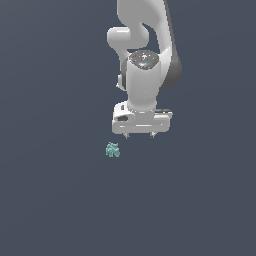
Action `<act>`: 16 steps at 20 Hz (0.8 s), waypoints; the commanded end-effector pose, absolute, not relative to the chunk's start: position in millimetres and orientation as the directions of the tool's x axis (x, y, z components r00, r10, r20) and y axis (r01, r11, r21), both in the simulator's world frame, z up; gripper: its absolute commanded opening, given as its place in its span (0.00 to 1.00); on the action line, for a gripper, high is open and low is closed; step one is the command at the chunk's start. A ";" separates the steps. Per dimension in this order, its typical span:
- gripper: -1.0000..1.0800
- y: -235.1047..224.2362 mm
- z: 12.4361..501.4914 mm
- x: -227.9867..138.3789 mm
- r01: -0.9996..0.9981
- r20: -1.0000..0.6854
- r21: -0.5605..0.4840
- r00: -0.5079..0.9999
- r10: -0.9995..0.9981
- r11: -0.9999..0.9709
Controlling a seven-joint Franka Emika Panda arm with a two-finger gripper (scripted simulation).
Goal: Pick up the object and move it to a goal position.
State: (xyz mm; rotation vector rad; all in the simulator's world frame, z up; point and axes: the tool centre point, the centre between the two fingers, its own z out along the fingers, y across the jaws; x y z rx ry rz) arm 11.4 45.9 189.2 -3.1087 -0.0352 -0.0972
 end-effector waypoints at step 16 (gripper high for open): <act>0.96 54.9 213.1 23.0 0.073 0.120 -0.026 0.990 0.070 -0.997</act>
